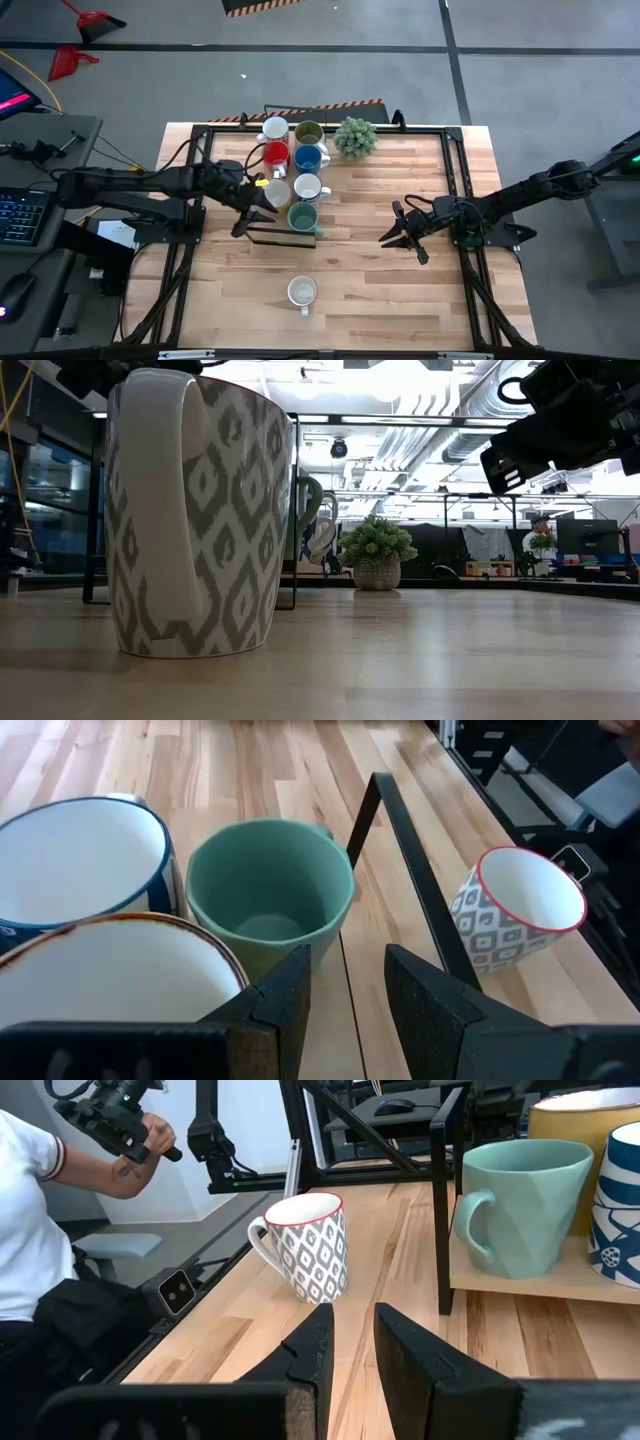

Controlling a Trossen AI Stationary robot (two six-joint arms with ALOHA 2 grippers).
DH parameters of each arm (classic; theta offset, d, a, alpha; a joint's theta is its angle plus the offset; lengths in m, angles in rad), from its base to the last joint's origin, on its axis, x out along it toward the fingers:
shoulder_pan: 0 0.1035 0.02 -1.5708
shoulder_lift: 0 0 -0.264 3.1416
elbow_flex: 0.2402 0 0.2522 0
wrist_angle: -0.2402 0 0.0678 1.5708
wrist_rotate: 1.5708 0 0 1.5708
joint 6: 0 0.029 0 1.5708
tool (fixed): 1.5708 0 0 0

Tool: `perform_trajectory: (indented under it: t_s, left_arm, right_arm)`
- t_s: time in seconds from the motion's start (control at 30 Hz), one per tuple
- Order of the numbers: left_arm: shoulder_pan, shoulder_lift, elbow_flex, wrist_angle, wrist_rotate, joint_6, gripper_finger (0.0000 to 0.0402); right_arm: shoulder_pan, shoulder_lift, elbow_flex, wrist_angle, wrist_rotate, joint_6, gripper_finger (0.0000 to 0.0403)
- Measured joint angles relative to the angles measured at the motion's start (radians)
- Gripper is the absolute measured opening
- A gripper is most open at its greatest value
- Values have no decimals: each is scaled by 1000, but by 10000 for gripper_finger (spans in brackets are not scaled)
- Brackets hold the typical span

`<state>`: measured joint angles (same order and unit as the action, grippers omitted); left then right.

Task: Place coffee mugs
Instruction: Adjust the yellow mug on the shelf

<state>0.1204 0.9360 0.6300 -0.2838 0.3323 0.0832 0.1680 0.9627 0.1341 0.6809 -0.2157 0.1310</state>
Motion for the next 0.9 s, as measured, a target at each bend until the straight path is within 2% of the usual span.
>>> perform_trajectory:
  t_s: [0.27,0.6,0.8,0.9]
  left_arm:
    - [-1,58,0,7,-3,-3,116]
    - [-1,74,0,20,-31,-11,90]
    - [-1,74,0,-21,-121,-37,88]
    - [-1,74,0,-25,-132,-53,88]
  right_arm:
    - [0,0,0,-4,-1,0,58]
    - [0,0,0,-10,-3,3,58]
    - [0,0,0,-9,-6,3,58]
    - [0,0,0,-10,-22,26,58]
